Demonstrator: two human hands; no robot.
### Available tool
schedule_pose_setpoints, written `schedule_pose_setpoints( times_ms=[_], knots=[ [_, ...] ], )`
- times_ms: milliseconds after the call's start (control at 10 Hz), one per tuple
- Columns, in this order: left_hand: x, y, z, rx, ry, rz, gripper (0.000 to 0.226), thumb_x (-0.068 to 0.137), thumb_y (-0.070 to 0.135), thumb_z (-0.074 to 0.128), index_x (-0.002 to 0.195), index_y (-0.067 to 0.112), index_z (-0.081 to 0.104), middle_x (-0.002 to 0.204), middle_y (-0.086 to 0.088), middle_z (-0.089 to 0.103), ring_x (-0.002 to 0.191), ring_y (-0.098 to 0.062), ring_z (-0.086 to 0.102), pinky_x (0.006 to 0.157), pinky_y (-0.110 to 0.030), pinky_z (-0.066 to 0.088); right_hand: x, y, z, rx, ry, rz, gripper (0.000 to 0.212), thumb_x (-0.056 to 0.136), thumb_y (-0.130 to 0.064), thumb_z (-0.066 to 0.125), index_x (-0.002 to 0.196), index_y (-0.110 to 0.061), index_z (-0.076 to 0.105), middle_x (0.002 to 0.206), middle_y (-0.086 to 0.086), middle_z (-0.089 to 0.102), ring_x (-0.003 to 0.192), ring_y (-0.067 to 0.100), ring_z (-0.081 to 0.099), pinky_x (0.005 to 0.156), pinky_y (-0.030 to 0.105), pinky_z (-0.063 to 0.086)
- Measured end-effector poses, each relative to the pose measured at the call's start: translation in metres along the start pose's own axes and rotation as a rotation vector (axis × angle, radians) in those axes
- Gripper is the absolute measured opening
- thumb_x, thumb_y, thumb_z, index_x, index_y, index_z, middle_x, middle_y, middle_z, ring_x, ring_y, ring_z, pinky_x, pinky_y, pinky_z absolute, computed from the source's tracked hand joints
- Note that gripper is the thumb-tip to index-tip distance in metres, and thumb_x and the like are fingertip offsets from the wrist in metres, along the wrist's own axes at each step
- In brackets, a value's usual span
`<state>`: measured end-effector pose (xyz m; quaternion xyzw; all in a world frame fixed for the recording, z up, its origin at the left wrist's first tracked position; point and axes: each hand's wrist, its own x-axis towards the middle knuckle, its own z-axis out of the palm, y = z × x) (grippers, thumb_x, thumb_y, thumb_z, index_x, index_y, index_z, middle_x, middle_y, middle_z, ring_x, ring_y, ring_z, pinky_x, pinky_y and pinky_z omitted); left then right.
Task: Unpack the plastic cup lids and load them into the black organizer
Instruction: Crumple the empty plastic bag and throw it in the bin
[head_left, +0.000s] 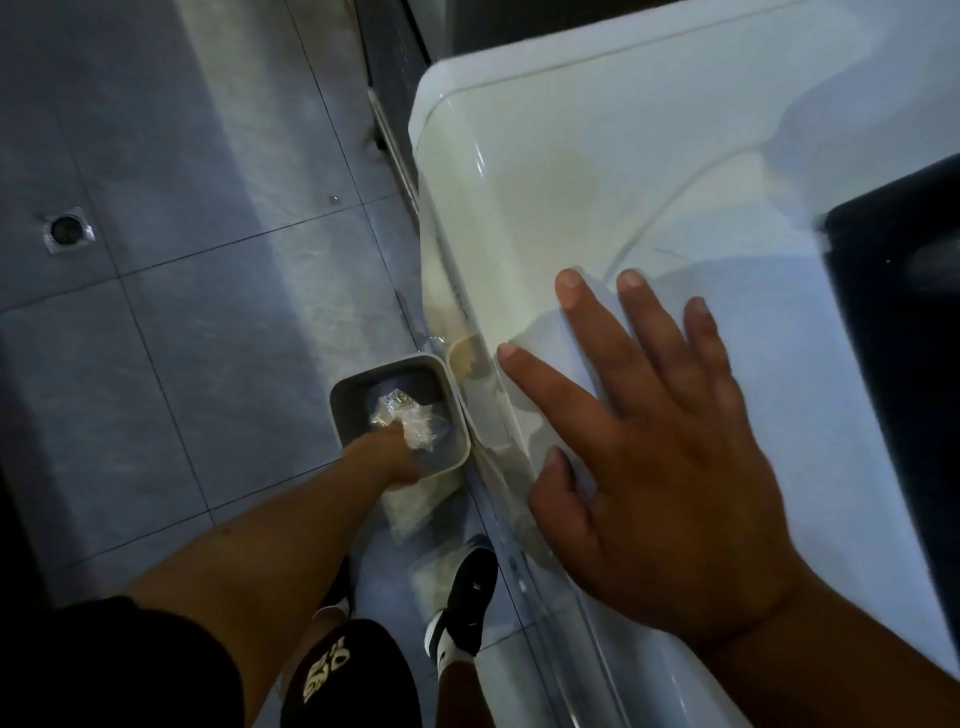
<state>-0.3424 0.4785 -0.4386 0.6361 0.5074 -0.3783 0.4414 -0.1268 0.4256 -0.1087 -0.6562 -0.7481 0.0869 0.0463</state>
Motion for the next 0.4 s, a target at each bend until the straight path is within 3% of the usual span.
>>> schedule_pose_setpoints(
  times_ms=[400],
  knots=[
    [-0.013, -0.007, 0.011, 0.126, -0.098, 0.035, 0.050, 0.095, 0.039, 0.065, 0.134, 0.008, 0.065, 0.131, -0.016, 0.068, 0.118, -0.030, 0.066, 0.101, -0.039, 0.054, 0.002, -0.006, -0.004, -0.005, -0.021, 0.021, 0.065, 0.088, -0.036, 0.055, 0.153, -0.028, 0.050, 0.171, 0.011, 0.026, 0.159, 0.036, 0.016, 0.122, 0.068, 0.017]
  ],
)
